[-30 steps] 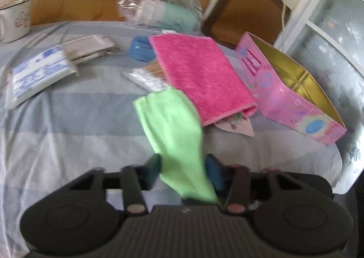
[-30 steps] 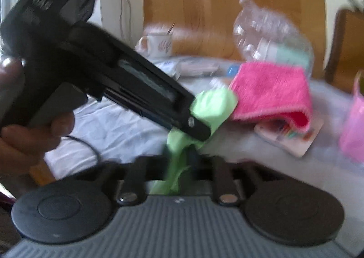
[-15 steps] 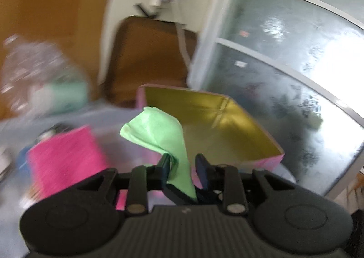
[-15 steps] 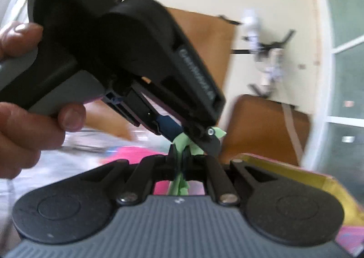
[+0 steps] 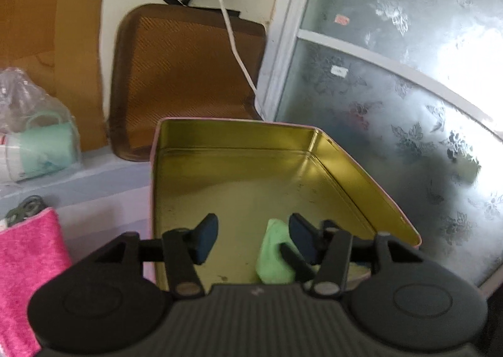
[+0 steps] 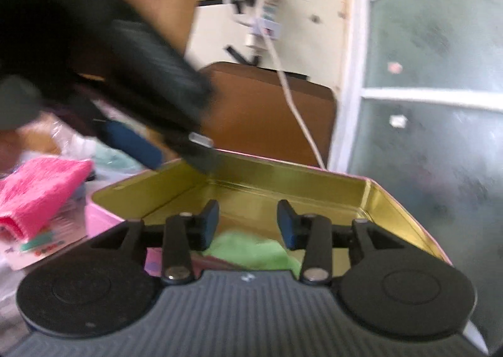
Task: Organize soft objects
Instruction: 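Carry the green cloth over the pink tin and open the left gripper, then grasp the pink towel with the right gripper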
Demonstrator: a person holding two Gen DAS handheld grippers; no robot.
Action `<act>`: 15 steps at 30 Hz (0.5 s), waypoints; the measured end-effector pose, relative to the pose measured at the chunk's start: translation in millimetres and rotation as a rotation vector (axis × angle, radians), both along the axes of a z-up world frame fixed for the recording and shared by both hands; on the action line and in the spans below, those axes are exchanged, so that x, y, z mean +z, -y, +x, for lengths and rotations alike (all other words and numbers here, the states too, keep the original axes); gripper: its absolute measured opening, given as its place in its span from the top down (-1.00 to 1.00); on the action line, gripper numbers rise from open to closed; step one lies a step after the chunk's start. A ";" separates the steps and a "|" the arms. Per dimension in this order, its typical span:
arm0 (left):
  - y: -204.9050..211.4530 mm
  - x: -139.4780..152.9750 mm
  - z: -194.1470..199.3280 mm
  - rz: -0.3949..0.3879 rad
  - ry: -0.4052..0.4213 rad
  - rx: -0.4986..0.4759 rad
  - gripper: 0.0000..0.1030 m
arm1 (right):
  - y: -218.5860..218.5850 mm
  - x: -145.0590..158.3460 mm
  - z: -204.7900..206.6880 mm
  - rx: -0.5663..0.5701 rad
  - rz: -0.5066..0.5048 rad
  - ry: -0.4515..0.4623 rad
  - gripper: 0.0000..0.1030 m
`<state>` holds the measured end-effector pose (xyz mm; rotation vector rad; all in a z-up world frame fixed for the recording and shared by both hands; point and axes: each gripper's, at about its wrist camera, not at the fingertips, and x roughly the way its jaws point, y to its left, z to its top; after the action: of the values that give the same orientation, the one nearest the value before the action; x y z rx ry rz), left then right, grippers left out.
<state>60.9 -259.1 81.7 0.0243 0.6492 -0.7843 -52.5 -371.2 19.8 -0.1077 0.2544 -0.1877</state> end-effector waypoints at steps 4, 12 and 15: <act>-48.3 7.3 -1.8 -0.067 0.002 0.068 -0.06 | 7.5 1.7 -10.3 -0.085 0.091 0.045 0.13; -189.4 -15.3 -9.8 -0.109 0.020 0.359 -0.06 | -60.0 18.0 -34.3 0.271 0.251 0.061 0.13; -236.2 -37.4 -9.9 -0.117 -0.057 0.444 -0.06 | -91.9 8.1 -18.2 0.415 0.350 -0.067 0.13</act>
<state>51.0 -23.0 44.4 -0.2427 0.6315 -0.3936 -70.7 -279.3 27.9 0.1810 0.3218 0.2738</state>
